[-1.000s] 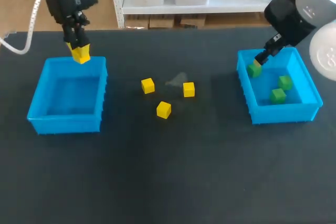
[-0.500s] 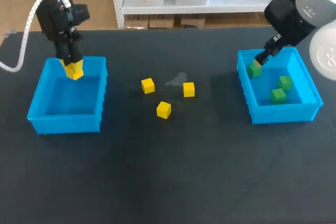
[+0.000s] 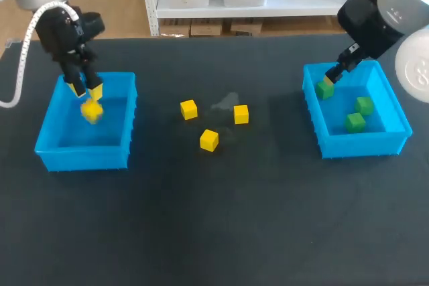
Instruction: Put the green cubes in the right bin and the yellow cubes in the left bin.
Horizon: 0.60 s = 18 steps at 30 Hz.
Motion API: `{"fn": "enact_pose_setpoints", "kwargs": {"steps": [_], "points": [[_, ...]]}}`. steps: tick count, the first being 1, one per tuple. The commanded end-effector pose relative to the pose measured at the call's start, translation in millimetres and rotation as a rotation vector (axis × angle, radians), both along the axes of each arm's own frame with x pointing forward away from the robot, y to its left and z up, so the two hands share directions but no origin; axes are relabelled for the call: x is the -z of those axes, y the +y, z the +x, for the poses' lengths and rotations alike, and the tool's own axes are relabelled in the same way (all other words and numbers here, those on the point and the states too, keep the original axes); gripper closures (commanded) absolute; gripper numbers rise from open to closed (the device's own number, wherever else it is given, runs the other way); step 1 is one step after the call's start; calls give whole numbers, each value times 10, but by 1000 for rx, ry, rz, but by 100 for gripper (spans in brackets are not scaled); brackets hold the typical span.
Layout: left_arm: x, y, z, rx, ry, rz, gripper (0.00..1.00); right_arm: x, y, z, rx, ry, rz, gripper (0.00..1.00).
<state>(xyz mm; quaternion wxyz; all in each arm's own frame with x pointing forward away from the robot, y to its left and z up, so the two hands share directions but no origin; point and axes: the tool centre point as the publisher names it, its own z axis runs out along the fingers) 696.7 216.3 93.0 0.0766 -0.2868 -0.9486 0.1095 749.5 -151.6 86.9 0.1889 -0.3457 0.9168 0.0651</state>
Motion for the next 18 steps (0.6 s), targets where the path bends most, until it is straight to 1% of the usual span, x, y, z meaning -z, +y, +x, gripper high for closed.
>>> {"fn": "enact_pose_setpoints", "kwargs": {"steps": [1,4,7,9,11,14,18], "points": [[-20,1,6,-12,-97,-56,0,-1,-4,-3,-1,-1,1,0],[-87,-27,102,4,-125,-59,0,-1,-4,-3,-1,-1,1,0],[-180,-71,236,27,-162,-68,0,-1,-4,-3,-1,-1,1,0],[-254,-115,333,39,-188,-89,0,-1,-4,-3,-1,-1,1,0],[-351,-168,458,70,-216,-96,0,-1,-4,-3,-1,-1,1,0],[-446,-205,610,104,-250,-107,0,-1,-4,-3,-1,-1,1,0],[-548,-270,781,153,-272,-109,0,-1,-4,-3,-1,-1,1,0]]}}
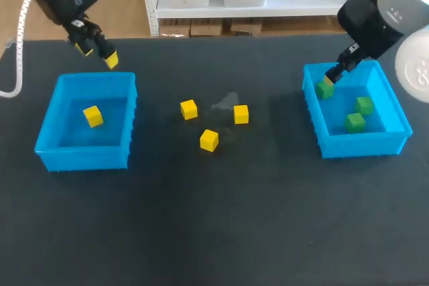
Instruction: Put the green cubes in the right bin and the yellow cubes in the left bin.
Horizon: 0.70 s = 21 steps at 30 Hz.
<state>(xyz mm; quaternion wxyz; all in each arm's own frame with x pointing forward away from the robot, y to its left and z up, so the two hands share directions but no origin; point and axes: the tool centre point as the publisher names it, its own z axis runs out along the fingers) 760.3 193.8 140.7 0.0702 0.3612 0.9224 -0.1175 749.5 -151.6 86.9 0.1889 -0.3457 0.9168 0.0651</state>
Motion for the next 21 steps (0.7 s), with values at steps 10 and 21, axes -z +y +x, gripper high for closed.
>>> {"fn": "enact_pose_setpoints", "kwargs": {"steps": [10,21], "points": [[-258,-293,457,169,-28,12,0,-1,-4,-3,-1,-1,1,0],[-487,-724,758,316,-41,-52,0,-1,-4,-3,-1,-1,1,0]]}}
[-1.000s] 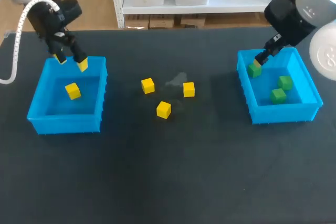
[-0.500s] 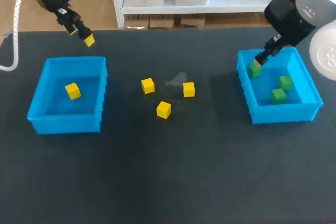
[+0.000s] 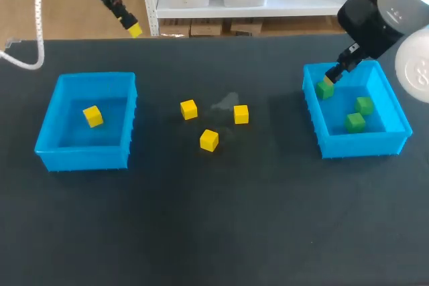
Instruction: Put the green cubes in the right bin and the yellow cubes in the left bin.
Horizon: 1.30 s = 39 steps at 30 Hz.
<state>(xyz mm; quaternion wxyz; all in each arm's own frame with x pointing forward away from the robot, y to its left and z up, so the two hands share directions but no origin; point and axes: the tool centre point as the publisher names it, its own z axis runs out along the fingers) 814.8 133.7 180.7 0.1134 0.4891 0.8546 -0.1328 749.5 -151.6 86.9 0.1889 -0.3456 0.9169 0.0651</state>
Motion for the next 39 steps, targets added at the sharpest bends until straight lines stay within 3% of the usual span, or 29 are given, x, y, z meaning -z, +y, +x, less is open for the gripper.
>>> {"fn": "enact_pose_setpoints", "kwargs": {"steps": [1,3,14,19,27,39], "points": [[-111,-165,229,63,62,20,0,-2,-5,-3,-1,-1,1,0],[-156,-237,256,79,65,-17,0,-2,-5,-3,-1,-1,1,0],[-168,-614,227,261,89,-22,0,-2,-5,-3,-1,-1,1,0],[-127,-746,221,317,101,13,0,-2,-5,-3,-1,-1,1,0],[-2,-961,139,382,151,7,0,-2,-5,-3,-1,-1,1,0],[184,-1201,159,467,155,74,0,-2,-5,-3,-1,-1,1,0]]}}
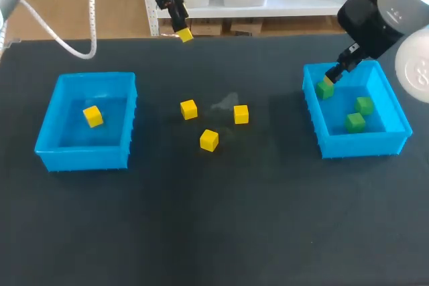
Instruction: Put the green cubes in the right bin and the yellow cubes in the left bin.
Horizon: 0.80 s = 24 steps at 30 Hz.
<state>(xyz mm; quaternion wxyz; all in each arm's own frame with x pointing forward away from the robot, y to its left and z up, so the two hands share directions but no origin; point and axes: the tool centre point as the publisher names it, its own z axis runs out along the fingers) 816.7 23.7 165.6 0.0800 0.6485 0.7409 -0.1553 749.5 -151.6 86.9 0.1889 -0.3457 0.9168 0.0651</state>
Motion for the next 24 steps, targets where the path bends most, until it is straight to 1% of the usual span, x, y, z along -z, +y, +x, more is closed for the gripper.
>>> {"fn": "enact_pose_setpoints", "kwargs": {"steps": [1,5,9,19,24], "points": [[58,-125,142,77,123,112,0,-2,-5,-3,-1,-1,1,0],[181,-224,131,116,103,168,0,-2,-5,-3,-1,-1,1,0],[296,-310,96,144,108,193,0,-2,-5,-3,-1,-1,1,0],[481,-532,-57,194,137,196,0,-2,-5,-3,-1,-1,1,0],[581,-614,-184,220,169,196,0,-2,-5,-3,-1,-1,1,0]]}}
